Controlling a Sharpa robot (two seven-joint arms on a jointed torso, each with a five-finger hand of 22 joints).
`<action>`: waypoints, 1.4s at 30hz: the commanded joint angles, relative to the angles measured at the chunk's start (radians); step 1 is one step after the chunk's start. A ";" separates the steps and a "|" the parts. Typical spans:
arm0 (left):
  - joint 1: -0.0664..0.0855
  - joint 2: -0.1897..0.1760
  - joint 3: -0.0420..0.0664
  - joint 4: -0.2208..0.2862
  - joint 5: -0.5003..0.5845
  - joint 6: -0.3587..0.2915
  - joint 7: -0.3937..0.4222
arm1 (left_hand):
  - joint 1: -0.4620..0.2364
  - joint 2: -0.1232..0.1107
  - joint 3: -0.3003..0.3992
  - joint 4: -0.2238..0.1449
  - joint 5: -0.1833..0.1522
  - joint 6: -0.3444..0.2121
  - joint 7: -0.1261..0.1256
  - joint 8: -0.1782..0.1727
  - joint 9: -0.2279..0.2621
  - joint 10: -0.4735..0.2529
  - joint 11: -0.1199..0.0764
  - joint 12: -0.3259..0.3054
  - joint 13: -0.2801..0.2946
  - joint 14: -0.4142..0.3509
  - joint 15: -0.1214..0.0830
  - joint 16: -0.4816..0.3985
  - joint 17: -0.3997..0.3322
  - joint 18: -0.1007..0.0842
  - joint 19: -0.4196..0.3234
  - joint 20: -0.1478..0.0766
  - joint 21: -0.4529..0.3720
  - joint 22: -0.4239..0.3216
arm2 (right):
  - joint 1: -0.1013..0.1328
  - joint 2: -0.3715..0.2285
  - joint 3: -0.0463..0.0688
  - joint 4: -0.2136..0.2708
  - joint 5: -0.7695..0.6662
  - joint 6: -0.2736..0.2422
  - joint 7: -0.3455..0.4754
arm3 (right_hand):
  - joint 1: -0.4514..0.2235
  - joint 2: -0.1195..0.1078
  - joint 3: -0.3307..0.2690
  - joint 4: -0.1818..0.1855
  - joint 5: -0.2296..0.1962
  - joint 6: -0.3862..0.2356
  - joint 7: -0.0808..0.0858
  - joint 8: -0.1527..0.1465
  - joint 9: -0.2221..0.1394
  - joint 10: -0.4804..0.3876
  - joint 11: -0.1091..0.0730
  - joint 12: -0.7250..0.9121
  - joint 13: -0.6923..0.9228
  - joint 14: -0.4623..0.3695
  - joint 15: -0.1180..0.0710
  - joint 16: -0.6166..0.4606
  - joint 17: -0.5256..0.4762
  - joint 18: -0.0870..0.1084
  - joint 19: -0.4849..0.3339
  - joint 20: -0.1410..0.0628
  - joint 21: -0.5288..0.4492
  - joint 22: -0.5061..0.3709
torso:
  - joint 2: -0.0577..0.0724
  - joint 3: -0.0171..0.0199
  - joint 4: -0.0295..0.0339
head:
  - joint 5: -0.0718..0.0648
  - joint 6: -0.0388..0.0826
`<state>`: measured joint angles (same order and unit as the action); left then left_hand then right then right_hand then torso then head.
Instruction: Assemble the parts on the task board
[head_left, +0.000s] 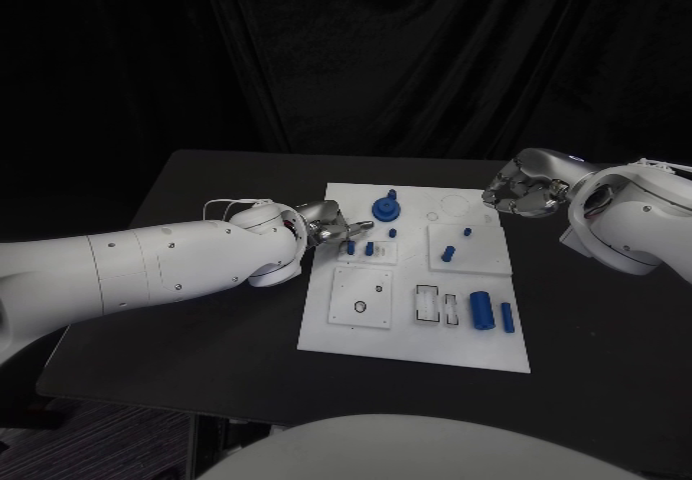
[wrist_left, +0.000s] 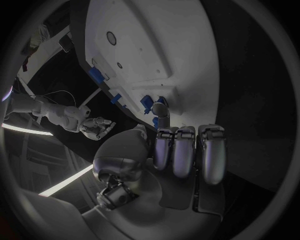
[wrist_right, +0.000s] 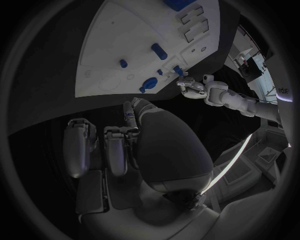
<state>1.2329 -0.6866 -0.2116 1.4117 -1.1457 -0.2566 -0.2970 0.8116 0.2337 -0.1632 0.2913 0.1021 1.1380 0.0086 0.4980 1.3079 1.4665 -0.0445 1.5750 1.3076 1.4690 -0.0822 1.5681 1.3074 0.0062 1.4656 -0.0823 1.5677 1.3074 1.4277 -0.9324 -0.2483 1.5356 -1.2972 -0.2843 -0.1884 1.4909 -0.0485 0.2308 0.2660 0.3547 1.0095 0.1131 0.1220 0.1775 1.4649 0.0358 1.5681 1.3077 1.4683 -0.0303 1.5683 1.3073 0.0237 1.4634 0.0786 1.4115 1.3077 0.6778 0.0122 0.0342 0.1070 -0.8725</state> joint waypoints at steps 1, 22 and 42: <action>-0.003 -0.001 0.000 0.003 -0.004 -0.019 0.010 | 0.019 0.001 -0.011 0.001 0.024 -0.010 0.001 0.023 0.055 0.104 -0.005 -0.004 0.263 0.102 -0.007 0.003 0.263 -0.006 0.105 -0.007 0.003 0.263 | -0.003 -0.002 0.001 0.000 0.007 0.005 -0.020 | -0.003 0.004 0.006 -0.001 0.005 0.005 0.002 -0.002 0.000 0.106 0.002 0.003 0.263 0.102 0.004 0.003 0.263 0.018 0.024 0.004 -0.005 0.207 | 0.001 -0.0003 0.0000 | -0.001 0.000; -0.003 -0.009 0.000 0.004 -0.028 0.040 -0.035 | 0.219 -0.011 -0.015 -0.002 0.399 -0.141 -0.002 0.009 0.032 0.104 -0.008 -0.004 0.263 0.102 -0.009 0.003 0.263 -0.006 0.105 -0.009 0.003 0.263 | -0.003 -0.002 0.001 -0.001 0.008 0.007 -0.020 | -0.003 0.004 0.006 -0.001 0.005 0.005 0.002 -0.002 0.000 0.106 0.002 0.003 0.263 0.102 0.004 0.003 0.263 0.018 0.024 0.004 -0.005 0.207 | 0.000 -0.0001 0.0008 | 0.000 0.000; -0.005 -0.010 0.000 0.009 -0.029 0.057 -0.011 | 0.313 -0.098 0.111 0.000 0.529 -0.154 0.003 -0.103 -0.012 0.104 -0.003 -0.004 0.263 0.102 -0.005 0.003 0.263 -0.006 0.105 -0.003 0.003 0.263 | -0.003 -0.002 0.001 0.000 0.008 0.009 -0.020 | -0.003 0.005 0.007 -0.003 0.006 0.006 0.002 -0.003 -0.001 0.106 0.001 0.003 0.263 0.102 0.003 0.003 0.263 0.019 0.023 0.003 -0.006 0.207 | 0.000 0.0004 0.0010 | 0.005 0.000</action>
<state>1.2318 -0.6963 -0.2106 1.4187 -1.1674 -0.2185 -0.3257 1.1212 0.1398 -0.0559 0.2922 0.6275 0.9763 0.0135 0.3986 1.2942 1.4665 -0.0443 1.5750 1.3076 1.4652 -0.0857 1.5681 1.3074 0.0062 1.4656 -0.0823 1.5677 1.3074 1.4269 -0.9332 -0.2483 1.5349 -1.2887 -0.2792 -0.1885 1.4909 -0.0485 0.2335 0.2633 0.3547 1.0095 0.1131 0.1220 0.1776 1.4649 0.0358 1.5681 1.3074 1.4684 -0.0303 1.5683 1.3073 0.0237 1.4634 0.0786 1.4116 1.3074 0.6780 0.0124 0.0344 0.1116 -0.8725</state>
